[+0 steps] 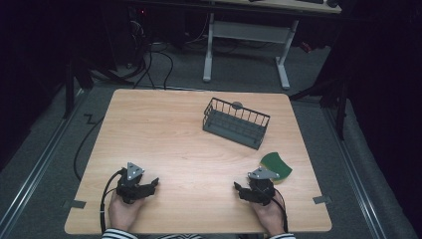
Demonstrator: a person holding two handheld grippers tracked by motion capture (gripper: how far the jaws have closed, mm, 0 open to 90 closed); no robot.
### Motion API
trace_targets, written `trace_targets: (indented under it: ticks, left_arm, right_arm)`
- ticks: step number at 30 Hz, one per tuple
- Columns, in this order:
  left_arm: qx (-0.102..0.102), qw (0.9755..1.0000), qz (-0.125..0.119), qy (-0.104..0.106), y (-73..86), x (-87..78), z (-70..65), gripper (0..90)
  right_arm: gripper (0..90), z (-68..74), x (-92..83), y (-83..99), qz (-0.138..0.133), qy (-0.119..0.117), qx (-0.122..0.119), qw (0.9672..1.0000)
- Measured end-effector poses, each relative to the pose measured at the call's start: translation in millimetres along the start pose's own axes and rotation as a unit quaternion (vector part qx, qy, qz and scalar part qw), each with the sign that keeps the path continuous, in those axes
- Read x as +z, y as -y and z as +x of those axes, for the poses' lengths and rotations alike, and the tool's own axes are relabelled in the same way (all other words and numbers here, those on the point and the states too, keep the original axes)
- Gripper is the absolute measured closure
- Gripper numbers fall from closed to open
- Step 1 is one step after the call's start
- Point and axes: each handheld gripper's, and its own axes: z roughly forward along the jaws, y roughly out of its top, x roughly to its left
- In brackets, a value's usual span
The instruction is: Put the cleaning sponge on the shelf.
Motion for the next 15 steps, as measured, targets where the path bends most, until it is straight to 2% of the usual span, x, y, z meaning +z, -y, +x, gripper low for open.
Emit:
trace_targets:
  ticks: [15]
  left_arm:
    - [0.003, 1.0, 0.001, 0.002, -0.4, 0.4, -0.1, 27.8]
  right_arm:
    - [33.7, 0.0, 0.0, -0.1, 0.0, 0.0, 0.0, 1.0]
